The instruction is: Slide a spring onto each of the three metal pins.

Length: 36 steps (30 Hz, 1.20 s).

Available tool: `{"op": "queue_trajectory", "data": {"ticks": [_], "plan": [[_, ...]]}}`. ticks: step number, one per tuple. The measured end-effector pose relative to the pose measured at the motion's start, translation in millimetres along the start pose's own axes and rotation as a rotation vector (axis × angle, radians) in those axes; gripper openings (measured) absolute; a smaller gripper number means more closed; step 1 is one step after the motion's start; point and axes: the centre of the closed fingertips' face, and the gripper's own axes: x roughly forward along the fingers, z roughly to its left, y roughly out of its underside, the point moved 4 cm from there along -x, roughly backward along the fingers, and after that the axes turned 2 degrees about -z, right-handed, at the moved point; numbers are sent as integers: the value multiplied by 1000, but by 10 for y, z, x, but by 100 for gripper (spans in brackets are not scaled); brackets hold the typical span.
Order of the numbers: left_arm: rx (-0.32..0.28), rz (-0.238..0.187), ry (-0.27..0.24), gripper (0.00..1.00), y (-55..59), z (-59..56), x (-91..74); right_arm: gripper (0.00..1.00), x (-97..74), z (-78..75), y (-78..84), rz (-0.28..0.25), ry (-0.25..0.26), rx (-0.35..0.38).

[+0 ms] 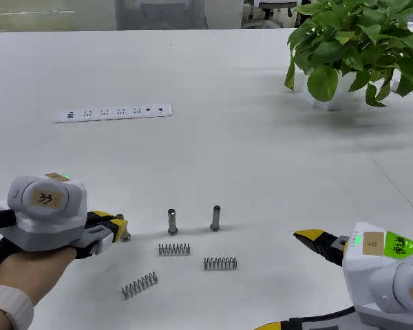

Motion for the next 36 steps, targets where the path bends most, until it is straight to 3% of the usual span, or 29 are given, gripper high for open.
{"op": "queue_trajectory", "data": {"ticks": [36], "plan": [[40,-38,6,9,47,-32,-17,97,9,18,19,5,5,0]]}}
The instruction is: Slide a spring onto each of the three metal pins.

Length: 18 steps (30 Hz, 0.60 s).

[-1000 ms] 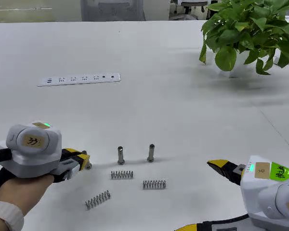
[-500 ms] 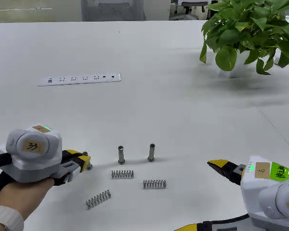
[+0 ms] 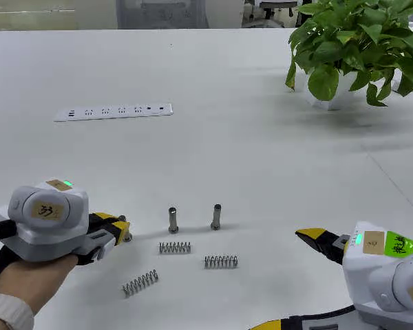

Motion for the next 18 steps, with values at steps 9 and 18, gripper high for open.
{"op": "queue_trajectory", "data": {"ticks": [9,18], "plan": [[-5,-4,-5,25,14,12,9,97,0,14,14,8,-3,2],[-20,-5,69,59,12,-84,-5,97,3,-7,29,14,-3,0]]}}
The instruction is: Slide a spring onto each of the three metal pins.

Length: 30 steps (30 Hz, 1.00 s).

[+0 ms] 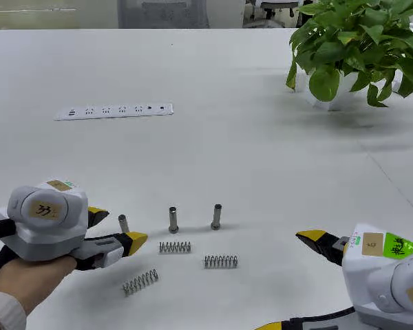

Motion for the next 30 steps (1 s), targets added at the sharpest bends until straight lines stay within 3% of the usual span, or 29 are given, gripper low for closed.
{"op": "queue_trajectory", "data": {"ticks": [1,7,12,16,20,30], "plan": [[-18,-3,13,62,-9,-15,-7,97,3,0,1,0,-1,1],[-7,-42,58,83,-59,-67,-49,98,11,9,4,2,-3,-2],[-4,-50,80,100,-64,-84,-85,98,4,3,6,5,-3,-4],[5,-50,98,100,-45,-41,-147,98,1,-7,8,6,-5,-4],[14,-47,109,100,-57,-83,-224,98,10,-14,1,8,-9,-11],[51,-23,154,99,70,-228,-372,98,27,-47,-14,7,-15,-23]]}}
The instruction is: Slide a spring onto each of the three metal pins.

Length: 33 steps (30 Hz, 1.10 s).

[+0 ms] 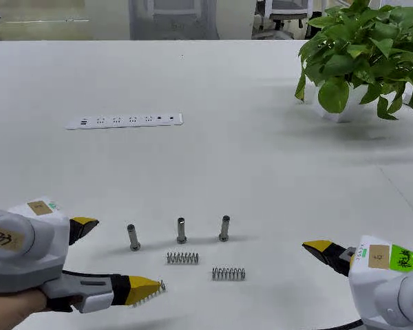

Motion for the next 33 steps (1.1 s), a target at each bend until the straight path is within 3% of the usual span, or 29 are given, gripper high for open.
{"op": "queue_trajectory", "data": {"ticks": [7,14,18,21,24,33], "plan": [[33,50,11,96,131,-144,-28,98,-2,-24,7,-4,5,2],[46,72,21,88,211,-259,-15,97,0,-10,51,-4,8,10],[56,89,28,78,252,-262,-10,97,-9,3,61,-3,9,15],[80,131,22,69,300,-273,-10,97,-20,-2,69,-2,13,20],[90,146,31,62,319,-316,5,97,-27,-3,70,-2,16,22],[84,192,24,35,377,-262,47,97,-43,4,77,3,19,28]]}}
